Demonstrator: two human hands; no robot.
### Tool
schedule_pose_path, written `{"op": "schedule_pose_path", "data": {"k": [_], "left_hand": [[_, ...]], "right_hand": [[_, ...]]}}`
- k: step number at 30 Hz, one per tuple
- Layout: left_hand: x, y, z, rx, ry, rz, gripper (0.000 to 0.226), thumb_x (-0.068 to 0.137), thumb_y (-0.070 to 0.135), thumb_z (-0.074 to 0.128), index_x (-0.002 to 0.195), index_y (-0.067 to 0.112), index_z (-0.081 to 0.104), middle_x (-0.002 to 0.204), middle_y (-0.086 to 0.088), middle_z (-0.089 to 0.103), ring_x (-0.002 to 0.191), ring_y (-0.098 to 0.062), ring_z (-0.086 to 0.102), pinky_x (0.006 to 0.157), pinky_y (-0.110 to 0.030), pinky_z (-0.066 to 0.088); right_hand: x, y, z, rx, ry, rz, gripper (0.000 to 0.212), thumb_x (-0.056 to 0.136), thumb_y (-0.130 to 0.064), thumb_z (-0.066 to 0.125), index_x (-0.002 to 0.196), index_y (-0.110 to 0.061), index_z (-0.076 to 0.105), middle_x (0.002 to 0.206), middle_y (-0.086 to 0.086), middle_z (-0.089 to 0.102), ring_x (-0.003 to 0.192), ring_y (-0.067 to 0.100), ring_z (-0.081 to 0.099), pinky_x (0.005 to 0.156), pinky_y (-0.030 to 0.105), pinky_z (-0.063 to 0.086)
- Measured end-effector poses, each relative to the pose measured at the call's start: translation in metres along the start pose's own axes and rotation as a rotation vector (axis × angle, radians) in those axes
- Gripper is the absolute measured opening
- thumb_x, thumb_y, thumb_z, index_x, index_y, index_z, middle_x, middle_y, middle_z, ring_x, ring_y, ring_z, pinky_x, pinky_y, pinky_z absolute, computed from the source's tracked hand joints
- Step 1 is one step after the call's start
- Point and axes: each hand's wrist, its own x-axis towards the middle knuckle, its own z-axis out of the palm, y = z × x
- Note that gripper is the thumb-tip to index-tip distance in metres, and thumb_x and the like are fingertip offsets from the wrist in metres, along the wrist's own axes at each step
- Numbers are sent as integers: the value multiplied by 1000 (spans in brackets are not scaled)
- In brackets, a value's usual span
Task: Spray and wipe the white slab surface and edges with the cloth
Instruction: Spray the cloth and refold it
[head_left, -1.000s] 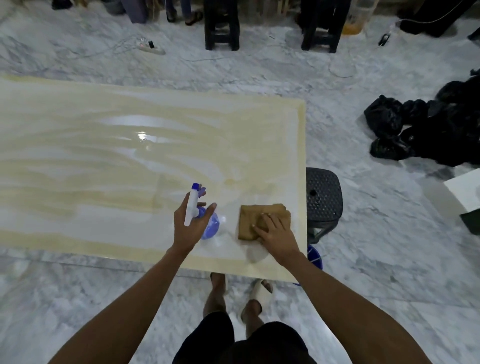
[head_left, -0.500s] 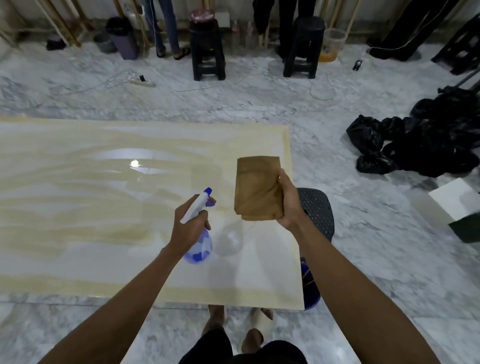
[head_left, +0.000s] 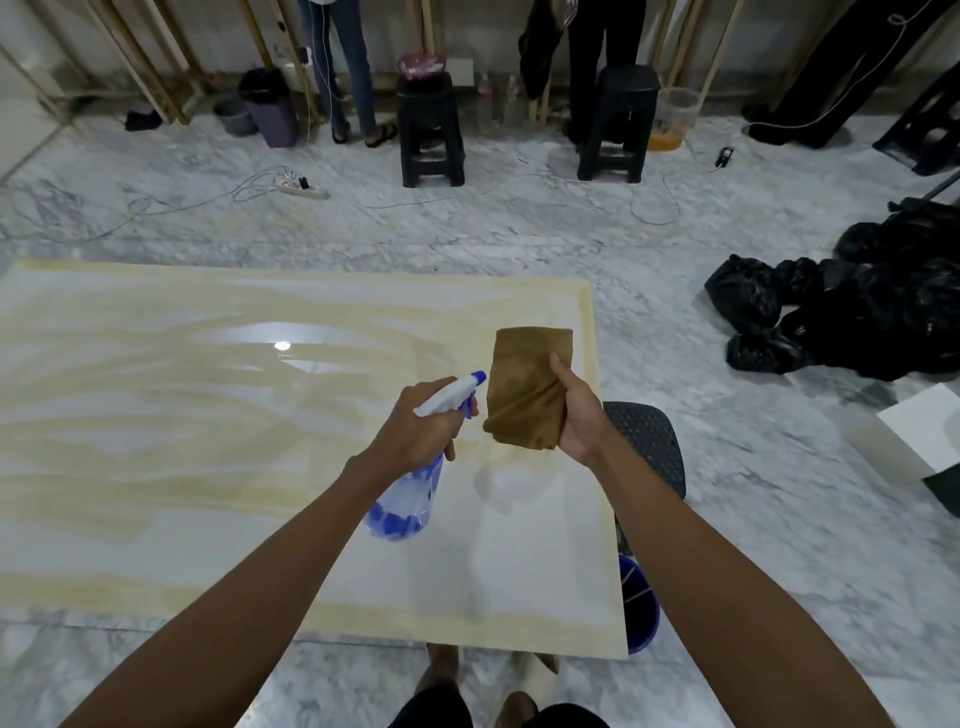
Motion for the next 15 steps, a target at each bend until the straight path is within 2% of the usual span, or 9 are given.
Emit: {"op": "schedule_pose_path", "data": {"k": [4,7,9,11,13,15], "left_hand": [[6,3,-1,33,-44,-16,22,95,5,50,81,5,67,53,12,62,40,-14,56,50,-27,51],[12,1,1,49,-15,-64,21,92,10,53,76,7,67,59,2,65,42,-17,57,50,-28,50],[15,1,3,80,0,-93,21,89,14,55,70,8,65,57,-4,63,42,-18,57,52,-28,49],[18,1,3,124,22,-113,23,88,12,57,65,12,60,51,-3,59,40,-15,56,52,-27,47],[19,2,4,139,25,-130,21,89,15,59,68,14,62,53,-1,60,40,-14,58,52,-25,49],[19,3,4,129,-4,-141,20,85,26,59,79,10,68,60,-4,64,42,-16,62,54,-26,52]], "right_hand": [[1,-4,5,-16,6,-14,56,96,-56,53,132,-13,61,122,10,72,110,31,70,94,49,56],[3,-6,9,-20,3,-21,57,97,-56,52,132,-13,61,122,11,72,110,31,70,96,49,55],[4,-8,11,-18,7,-25,56,96,-56,53,132,-13,62,121,11,72,110,31,70,97,50,54],[5,-9,11,-11,-7,-30,56,96,-56,54,133,-13,61,124,12,71,113,32,68,102,52,51],[6,-11,9,-9,-21,-31,57,96,-55,54,134,-13,61,126,12,70,115,32,67,104,54,49],[8,-11,6,-11,-13,-28,59,95,-57,55,135,-14,60,126,11,69,115,33,67,105,55,47]]}}
